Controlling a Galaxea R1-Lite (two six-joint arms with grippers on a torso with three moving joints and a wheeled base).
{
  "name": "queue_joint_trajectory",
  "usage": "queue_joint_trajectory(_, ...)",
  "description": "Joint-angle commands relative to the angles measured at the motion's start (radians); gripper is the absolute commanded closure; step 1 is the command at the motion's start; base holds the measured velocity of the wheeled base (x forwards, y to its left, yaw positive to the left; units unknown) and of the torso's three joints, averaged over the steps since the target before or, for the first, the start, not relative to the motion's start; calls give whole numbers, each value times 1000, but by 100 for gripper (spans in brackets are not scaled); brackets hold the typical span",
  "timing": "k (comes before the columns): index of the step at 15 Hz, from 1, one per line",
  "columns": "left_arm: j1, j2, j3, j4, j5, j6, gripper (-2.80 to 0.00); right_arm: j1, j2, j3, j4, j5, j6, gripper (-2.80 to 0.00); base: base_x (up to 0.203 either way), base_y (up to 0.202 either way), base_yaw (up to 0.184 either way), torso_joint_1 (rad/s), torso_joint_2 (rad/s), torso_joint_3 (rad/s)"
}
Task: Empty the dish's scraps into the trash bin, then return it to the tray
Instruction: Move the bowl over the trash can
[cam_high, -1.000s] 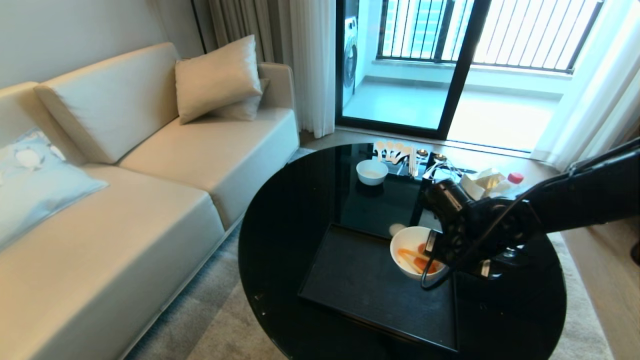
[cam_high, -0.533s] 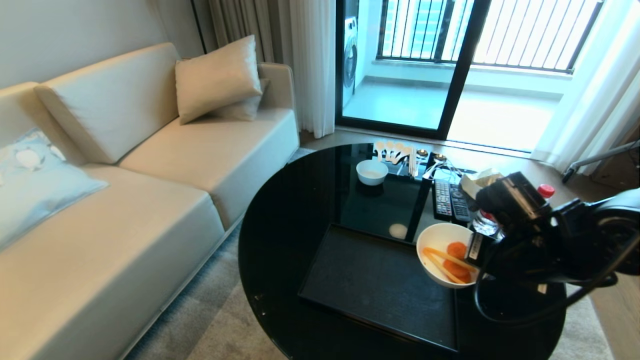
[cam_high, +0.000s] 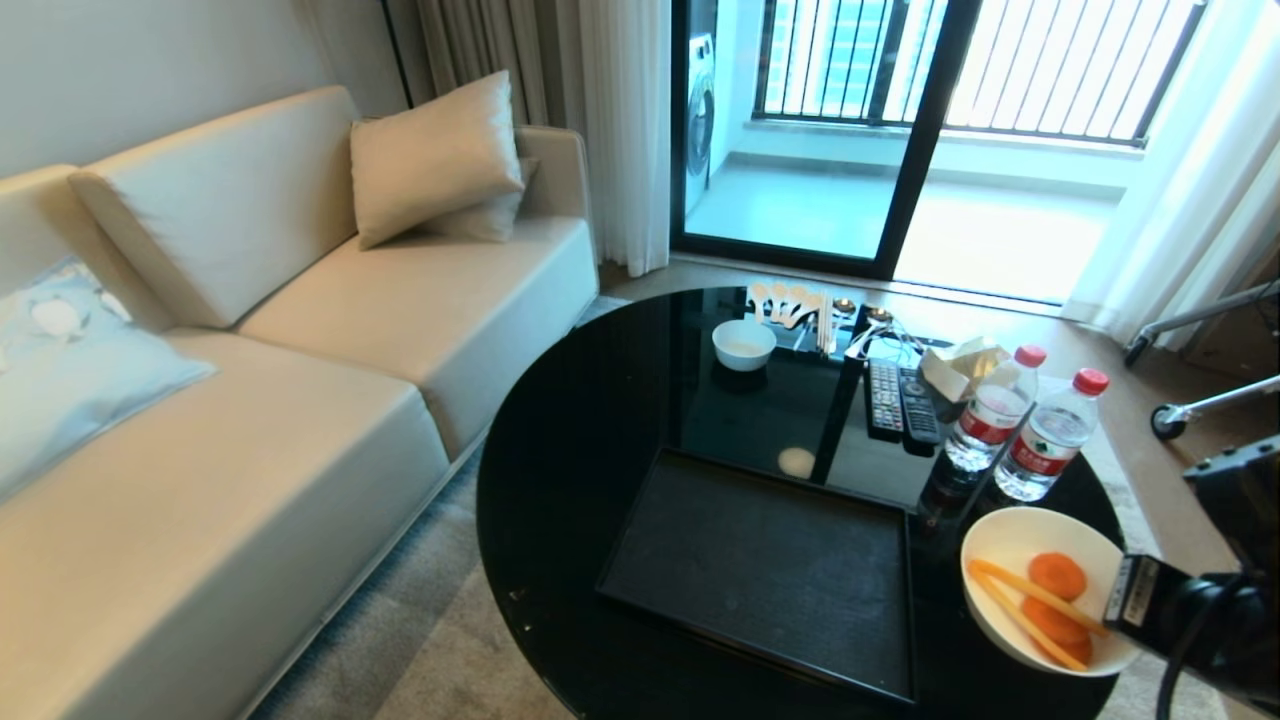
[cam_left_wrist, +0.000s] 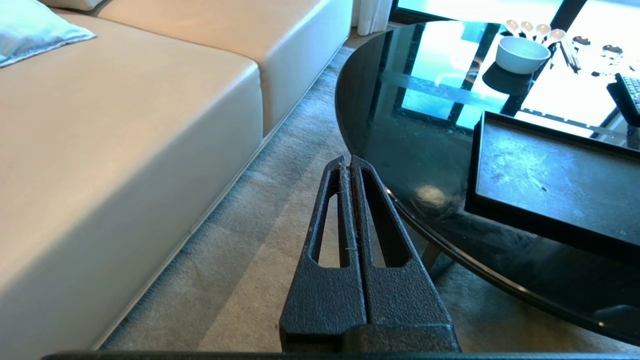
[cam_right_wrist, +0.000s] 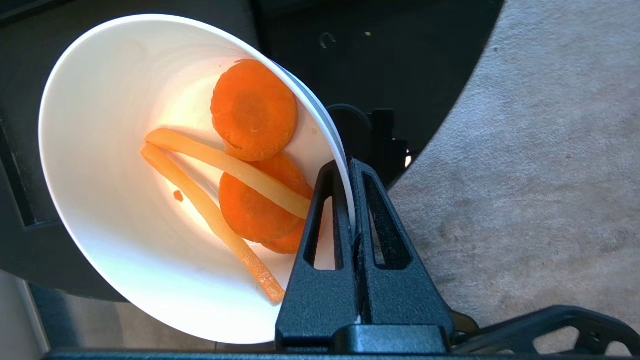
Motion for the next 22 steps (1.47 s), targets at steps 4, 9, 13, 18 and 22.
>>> queue_joint_trajectory(4, 0, 0, 0, -1, 1, -2, 0, -40, -152, 60, 92, 0, 7, 0, 0, 0, 0, 0, 0, 0)
queue_joint_trajectory(9, 0, 0, 0, -1, 1, 0, 0, -40, -181, 110, 120, -1, 6, 0, 0, 0, 0, 0, 0, 0)
queue_joint_trajectory(13, 0, 0, 0, -1, 1, -1, 0, -40, -184, 118, 117, 1, 6, 0, 0, 0, 0, 0, 0, 0)
queue_joint_trajectory(18, 0, 0, 0, -1, 1, 0, 0, -40, -178, 128, 113, 1, 4, 0, 0, 0, 0, 0, 0, 0)
queue_joint_trajectory(22, 0, 0, 0, -1, 1, -1, 0, -38, -177, 138, 112, 2, 6, 0, 0, 0, 0, 0, 0, 0)
